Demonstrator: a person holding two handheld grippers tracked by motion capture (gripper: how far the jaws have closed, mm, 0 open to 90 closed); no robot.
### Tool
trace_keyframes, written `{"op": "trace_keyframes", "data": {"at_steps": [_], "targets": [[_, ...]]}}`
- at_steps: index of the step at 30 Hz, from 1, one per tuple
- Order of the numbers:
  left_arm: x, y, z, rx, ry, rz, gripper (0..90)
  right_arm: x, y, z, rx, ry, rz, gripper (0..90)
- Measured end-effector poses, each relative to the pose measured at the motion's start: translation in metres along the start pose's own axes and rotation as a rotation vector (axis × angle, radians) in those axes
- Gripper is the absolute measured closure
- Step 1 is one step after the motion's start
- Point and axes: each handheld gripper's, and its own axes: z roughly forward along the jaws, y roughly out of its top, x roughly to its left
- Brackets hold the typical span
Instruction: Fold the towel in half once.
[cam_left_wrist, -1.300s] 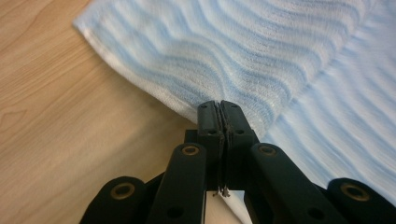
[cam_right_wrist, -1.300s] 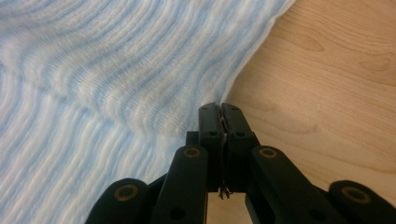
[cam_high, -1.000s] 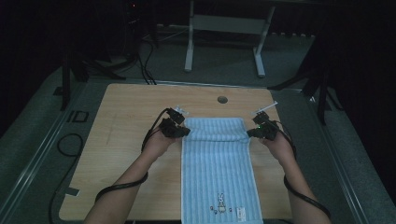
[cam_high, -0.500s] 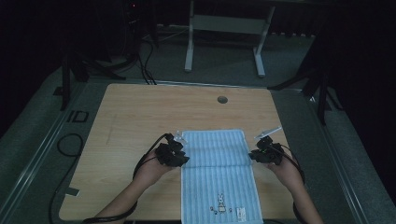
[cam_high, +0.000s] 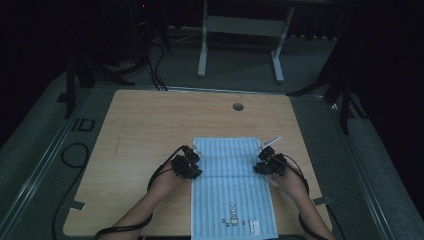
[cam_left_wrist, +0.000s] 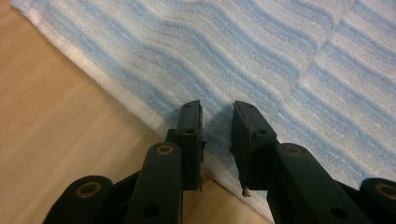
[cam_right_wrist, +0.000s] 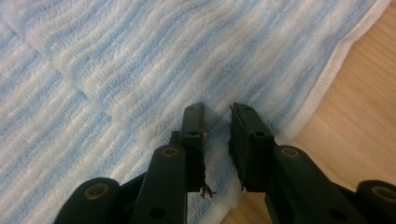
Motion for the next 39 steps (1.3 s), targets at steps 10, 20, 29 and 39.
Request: {"op": "trace_keyframes", "data": {"at_steps": [10, 20, 29, 39], "targets": [[0.029, -0.008, -0.004, -0.009, 0.0, -0.052, 72.1, 0.01, 0.023, 0.01, 0.006, 0.01, -0.012, 74.4], [0.026, -0.027, -0.015, 0.014, -0.009, -0.052, 72.2, 0.025, 0.025, 0.011, 0.009, 0.043, -0.042, 74.5], [0.032, -0.022, -0.026, 0.018, -0.025, -0.058, 68.0, 0.026, 0.029, 0.0, -0.005, 0.071, -0.038, 70.7], [0.093, 0.011, -0.027, -0.092, 0.055, -0.19, 48.8, -0.024, 0.084, -0.007, -0.031, -0.039, 0.029, 64.7]]}}
